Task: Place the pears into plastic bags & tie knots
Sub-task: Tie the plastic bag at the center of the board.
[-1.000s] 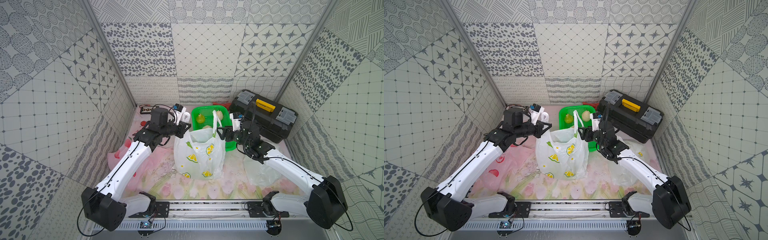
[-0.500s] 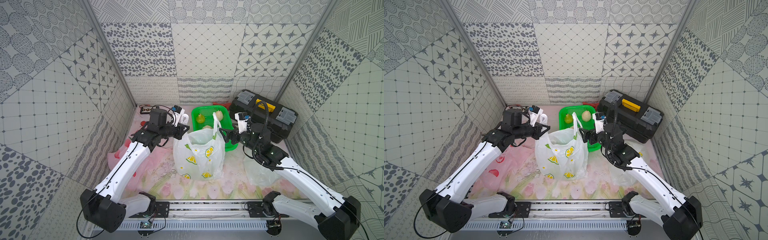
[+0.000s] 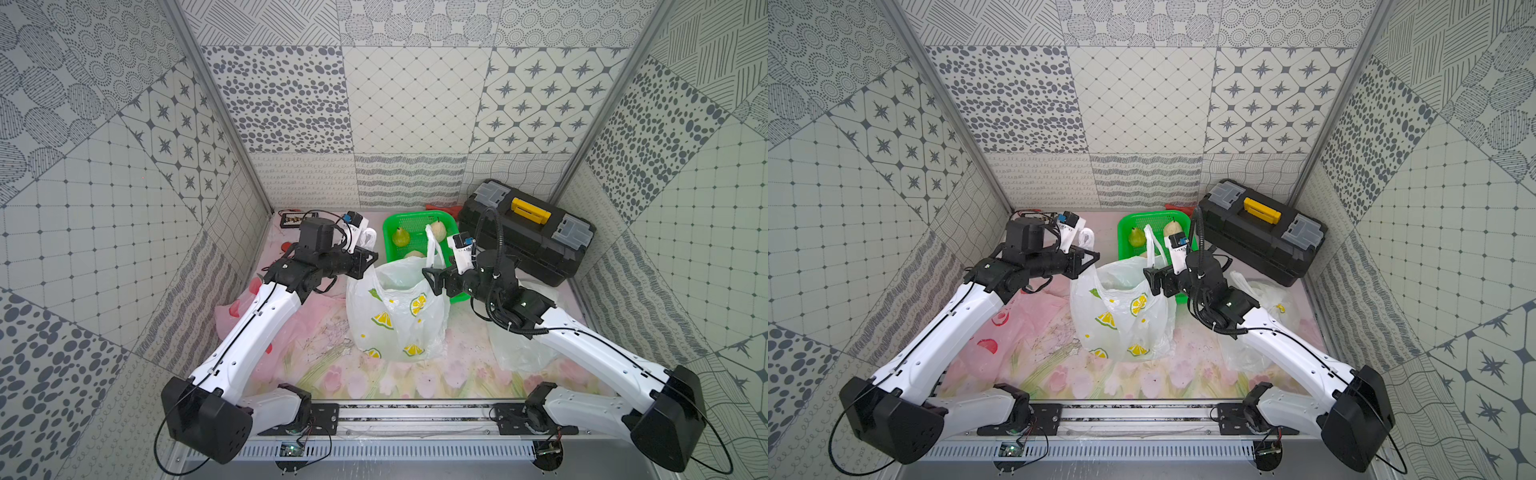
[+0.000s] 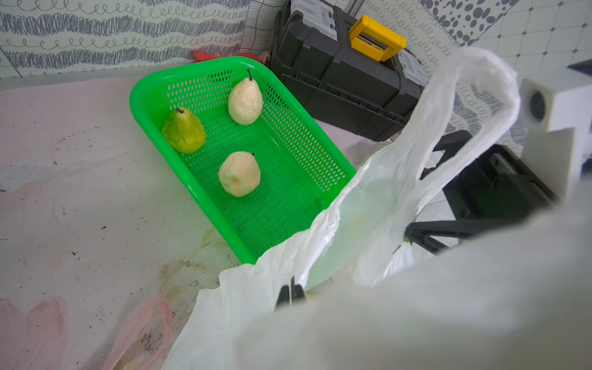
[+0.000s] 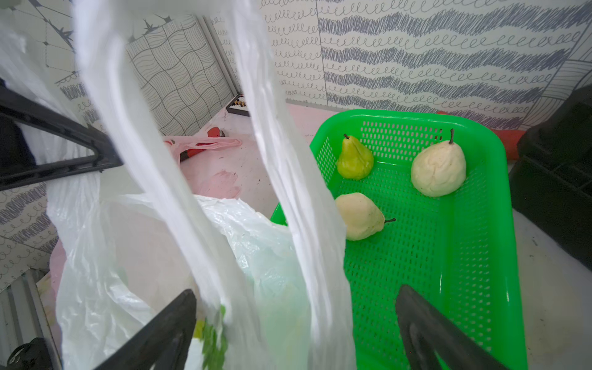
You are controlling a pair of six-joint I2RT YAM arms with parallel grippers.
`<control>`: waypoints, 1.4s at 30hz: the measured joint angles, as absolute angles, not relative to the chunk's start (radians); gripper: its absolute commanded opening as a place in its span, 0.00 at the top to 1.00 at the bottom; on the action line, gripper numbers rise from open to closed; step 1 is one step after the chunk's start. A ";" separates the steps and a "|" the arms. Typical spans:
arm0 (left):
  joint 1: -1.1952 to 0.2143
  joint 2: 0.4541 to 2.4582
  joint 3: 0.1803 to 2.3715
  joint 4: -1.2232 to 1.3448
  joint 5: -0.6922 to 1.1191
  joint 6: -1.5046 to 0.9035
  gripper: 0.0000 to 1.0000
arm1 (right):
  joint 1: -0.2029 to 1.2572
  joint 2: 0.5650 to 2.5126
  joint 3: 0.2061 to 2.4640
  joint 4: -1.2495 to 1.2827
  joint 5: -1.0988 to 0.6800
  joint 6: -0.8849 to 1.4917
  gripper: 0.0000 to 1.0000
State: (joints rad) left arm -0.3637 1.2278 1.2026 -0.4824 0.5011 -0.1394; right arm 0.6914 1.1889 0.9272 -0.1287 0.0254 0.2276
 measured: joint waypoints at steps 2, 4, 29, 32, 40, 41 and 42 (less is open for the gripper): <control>-0.364 1.228 1.203 -0.482 0.501 -0.142 0.99 | 0.702 1.223 0.947 -0.124 0.063 0.226 0.09; -0.364 1.228 1.203 -0.482 0.501 -0.146 0.99 | 0.714 1.243 0.954 -0.113 0.108 0.216 0.25; -0.418 1.587 1.528 -0.945 0.846 0.068 0.86 | 0.807 1.196 1.087 -0.402 -0.086 -0.033 0.97; -0.434 1.617 1.544 -0.987 0.886 0.122 0.84 | 0.808 1.257 1.147 -0.460 -0.113 -0.067 0.97; -0.456 1.602 1.502 -1.044 0.939 0.220 0.64 | 0.812 1.393 1.256 -0.536 -0.187 -0.133 0.97; -0.456 1.594 1.494 -1.045 0.941 0.228 0.61 | 0.812 1.404 1.264 -0.543 -0.192 -0.138 0.97; -0.456 1.583 1.485 -1.047 0.943 0.238 0.56 | 0.812 1.417 1.271 -0.548 -0.199 -0.143 0.97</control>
